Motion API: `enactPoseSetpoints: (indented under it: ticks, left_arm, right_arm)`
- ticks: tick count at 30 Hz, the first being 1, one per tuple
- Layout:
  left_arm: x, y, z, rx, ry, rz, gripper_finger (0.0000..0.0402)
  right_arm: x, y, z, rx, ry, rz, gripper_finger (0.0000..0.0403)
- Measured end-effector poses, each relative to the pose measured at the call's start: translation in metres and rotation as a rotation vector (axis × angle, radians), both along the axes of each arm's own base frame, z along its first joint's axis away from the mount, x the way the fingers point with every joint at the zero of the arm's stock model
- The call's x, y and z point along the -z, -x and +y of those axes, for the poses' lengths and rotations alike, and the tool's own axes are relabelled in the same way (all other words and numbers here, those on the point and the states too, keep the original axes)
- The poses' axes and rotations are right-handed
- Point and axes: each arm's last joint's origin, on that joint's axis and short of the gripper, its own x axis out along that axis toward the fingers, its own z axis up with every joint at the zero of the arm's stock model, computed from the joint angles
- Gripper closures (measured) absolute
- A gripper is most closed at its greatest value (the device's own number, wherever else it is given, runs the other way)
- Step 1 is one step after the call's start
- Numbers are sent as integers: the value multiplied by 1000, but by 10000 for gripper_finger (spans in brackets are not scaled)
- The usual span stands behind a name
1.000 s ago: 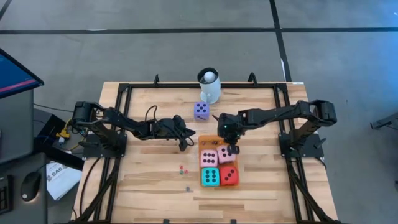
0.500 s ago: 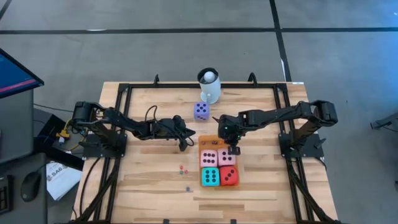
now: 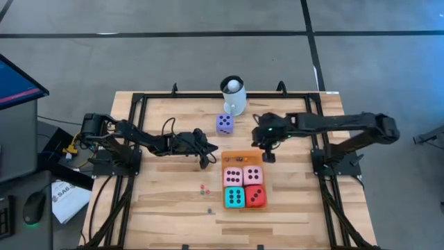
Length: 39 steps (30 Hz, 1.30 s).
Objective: Pick & Place Dice
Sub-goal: Put the left small pink dice into the orange bin
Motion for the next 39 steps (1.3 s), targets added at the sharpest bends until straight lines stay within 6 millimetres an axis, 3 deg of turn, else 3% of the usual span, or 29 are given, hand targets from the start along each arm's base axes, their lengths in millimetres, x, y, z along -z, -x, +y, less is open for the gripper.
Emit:
enactPoseSetpoints:
  ticks: [4, 12, 19, 39]
  left_arm:
    - [0, 0, 0, 0, 0, 0, 401]
    - [0, 0, 0, 0, -1, 1, 401]
    - [-2, -1, 6, 6, -60, -10, 401]
    - [-21, 6, 69, -163, -258, -144, 401]
  right_arm:
    - [-10, 15, 1, 5, 15, -95, 403]
    - [10, 43, 1, 74, 98, -261, 403]
    - [9, 62, 3, 62, 132, -365, 403]
    - [16, 106, -24, 236, 345, -514, 403]
